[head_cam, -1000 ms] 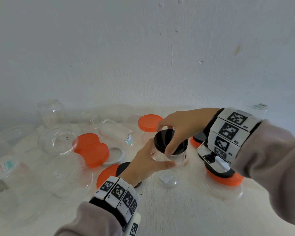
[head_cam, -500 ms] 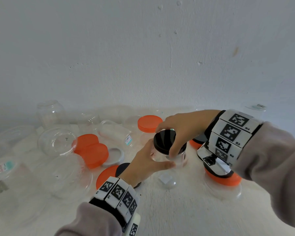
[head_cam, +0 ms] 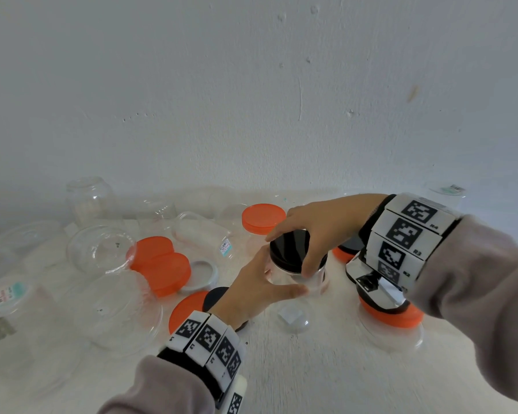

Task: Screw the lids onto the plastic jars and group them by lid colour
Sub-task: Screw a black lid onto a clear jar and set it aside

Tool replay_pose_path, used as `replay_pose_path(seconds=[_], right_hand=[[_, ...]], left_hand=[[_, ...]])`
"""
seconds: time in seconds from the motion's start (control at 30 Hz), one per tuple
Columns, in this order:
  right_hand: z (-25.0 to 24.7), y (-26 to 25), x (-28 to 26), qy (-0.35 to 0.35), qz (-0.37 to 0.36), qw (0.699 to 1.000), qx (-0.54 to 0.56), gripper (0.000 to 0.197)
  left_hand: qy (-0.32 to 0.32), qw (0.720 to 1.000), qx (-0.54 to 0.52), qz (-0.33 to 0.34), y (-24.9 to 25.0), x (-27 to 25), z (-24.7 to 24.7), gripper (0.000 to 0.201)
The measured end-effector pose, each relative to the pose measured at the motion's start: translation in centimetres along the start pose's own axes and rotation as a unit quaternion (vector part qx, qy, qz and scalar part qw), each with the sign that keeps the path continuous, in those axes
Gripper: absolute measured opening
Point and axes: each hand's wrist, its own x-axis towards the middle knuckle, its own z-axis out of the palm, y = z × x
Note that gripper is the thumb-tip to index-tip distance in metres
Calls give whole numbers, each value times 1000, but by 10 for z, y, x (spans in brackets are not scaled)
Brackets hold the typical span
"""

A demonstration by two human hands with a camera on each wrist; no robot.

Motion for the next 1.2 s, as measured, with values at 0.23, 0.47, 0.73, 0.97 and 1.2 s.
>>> replay_pose_path(seconds=[0.23, 0.47, 0.73, 0.97, 1.2], right_hand=[[3, -7, 3, 23, 37, 999, -26, 69], [2, -8, 3, 8, 18, 1000, -17, 79], [14, 1, 0, 71, -18, 997, 21, 73], [32, 1, -8, 124, -17, 992, 24, 54], [50, -3, -6, 177, 21, 983, 42, 54]], left_hand=[[0, 1000, -8, -2, 0, -1, -1, 80], [3, 1000, -5, -3, 0, 0, -1, 78], [10, 1000, -1, -9, 1, -2, 0, 79], [11, 1000, -16, 1, 2, -3, 2, 81], [13, 1000, -19, 12, 0, -3, 3, 74]])
